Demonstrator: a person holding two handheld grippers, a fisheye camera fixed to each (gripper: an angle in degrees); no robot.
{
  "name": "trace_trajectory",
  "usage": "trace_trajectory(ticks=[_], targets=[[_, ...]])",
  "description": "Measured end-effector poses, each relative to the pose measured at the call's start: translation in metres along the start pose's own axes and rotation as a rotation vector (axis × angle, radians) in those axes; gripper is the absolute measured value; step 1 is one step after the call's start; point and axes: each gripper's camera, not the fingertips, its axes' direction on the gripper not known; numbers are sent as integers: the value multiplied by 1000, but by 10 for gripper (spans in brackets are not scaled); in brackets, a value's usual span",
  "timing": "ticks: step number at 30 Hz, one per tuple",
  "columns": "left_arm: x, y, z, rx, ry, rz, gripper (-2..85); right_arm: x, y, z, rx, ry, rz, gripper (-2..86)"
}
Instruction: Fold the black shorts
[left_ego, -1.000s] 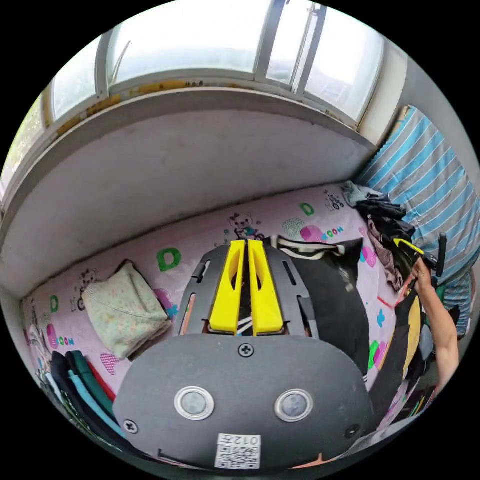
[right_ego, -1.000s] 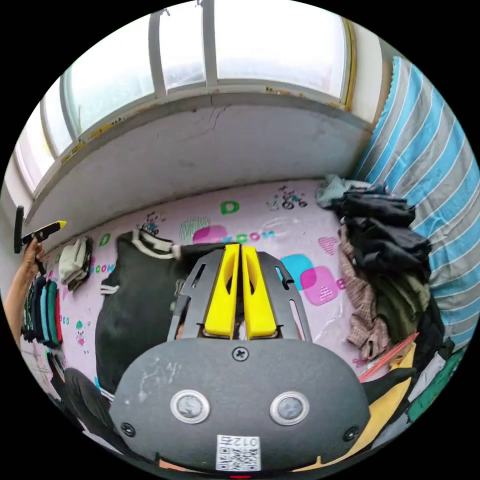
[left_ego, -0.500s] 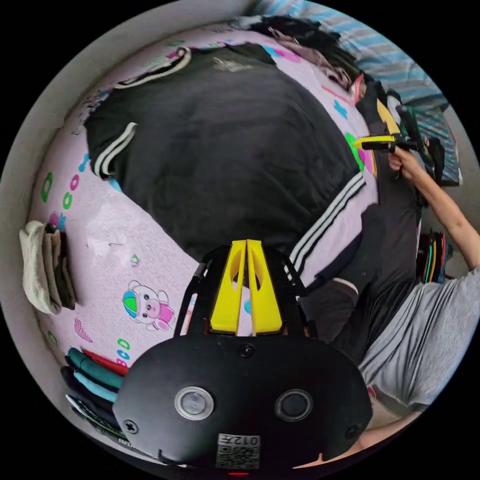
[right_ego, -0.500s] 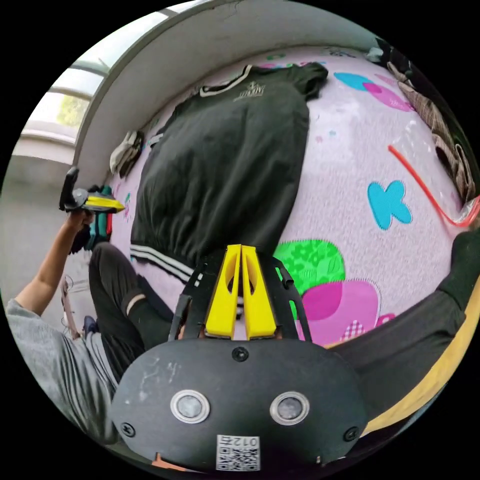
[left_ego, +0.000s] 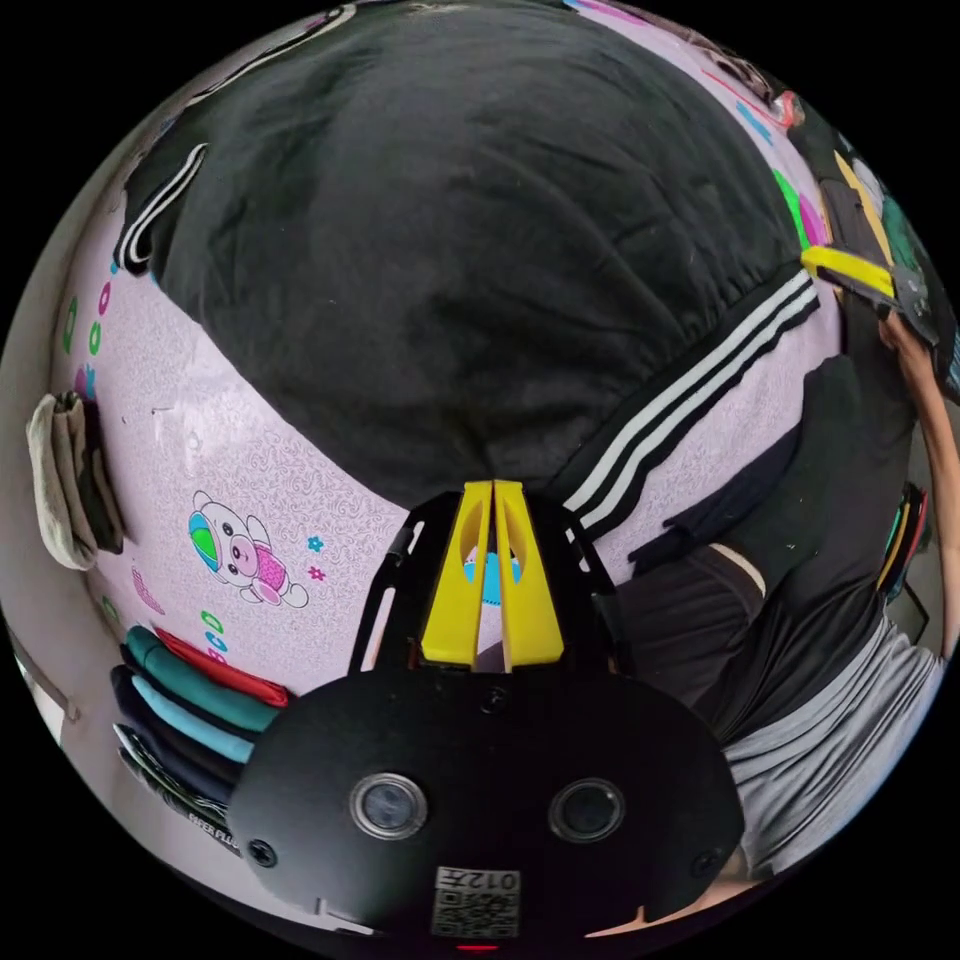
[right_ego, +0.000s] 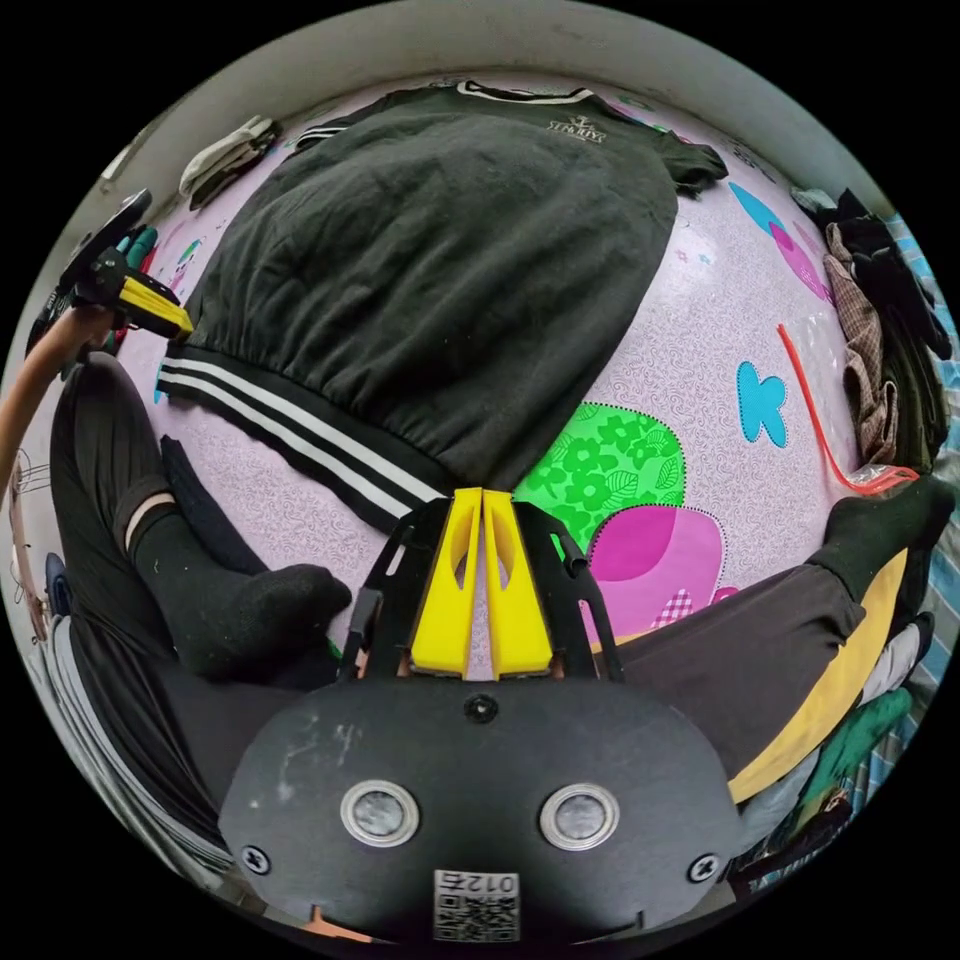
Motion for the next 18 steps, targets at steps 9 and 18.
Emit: trace_trajectory(ticks=[9,18], targets=[[-37,37,71,-83,154,-25,8,17,65,47,-106,41,-23,-8],[-53,109,142,-52,202,-56,8,9,145,83,-201,75,-49,-7]])
